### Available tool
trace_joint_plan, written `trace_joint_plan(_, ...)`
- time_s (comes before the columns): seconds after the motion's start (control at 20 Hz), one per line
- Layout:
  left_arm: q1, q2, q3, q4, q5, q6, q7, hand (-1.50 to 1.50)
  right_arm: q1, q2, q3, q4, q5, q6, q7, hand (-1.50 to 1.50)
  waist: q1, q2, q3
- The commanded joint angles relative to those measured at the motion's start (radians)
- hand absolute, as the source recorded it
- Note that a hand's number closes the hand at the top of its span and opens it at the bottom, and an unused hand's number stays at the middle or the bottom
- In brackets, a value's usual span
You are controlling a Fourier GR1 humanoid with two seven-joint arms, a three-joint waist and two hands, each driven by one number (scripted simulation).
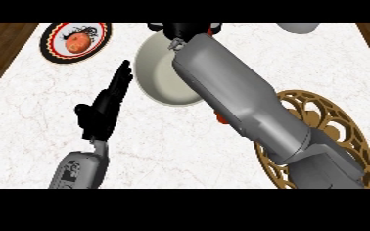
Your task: Pick the bell pepper from the placemat and place it in the bowl
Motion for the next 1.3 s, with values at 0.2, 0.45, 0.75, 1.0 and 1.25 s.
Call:
trace_joint_plan(0.2, 0.013, -0.002, 0.014, 0.005, 0.002, 0.009, -0.006, 0.00, 0.162, 0.011, -0.041, -0.001, -0.106, -0.201, 0.125, 1.50, -0.020, 0.001, 0.002)
trace_joint_plan(0.45, 0.015, 0.004, 0.008, 0.013, 0.011, -0.021, -0.034, 0.00, 0.248, 0.011, -0.026, -0.033, -0.282, -0.268, -0.028, -1.50, 0.000, 0.007, 0.002)
trace_joint_plan(0.75, 0.004, -0.006, 0.014, 0.008, -0.015, 0.021, 0.002, 0.00, 0.269, 0.011, 0.039, -0.133, -0.296, -0.448, -0.118, -1.50, -0.032, -0.003, 0.003)
trace_joint_plan(1.0, 0.091, 0.023, 0.027, -0.045, 0.013, -0.013, -0.020, 0.00, 0.187, 0.011, 0.021, -0.106, -0.172, -0.559, -0.059, -1.50, -0.040, -0.010, 0.002)
trace_joint_plan(1.25, 0.029, 0.006, 0.037, -0.025, -0.016, 0.037, 0.030, 0.00, 0.269, 0.011, 0.023, -0.237, -0.135, -0.615, 0.017, -1.50, -0.069, -0.014, 0.002)
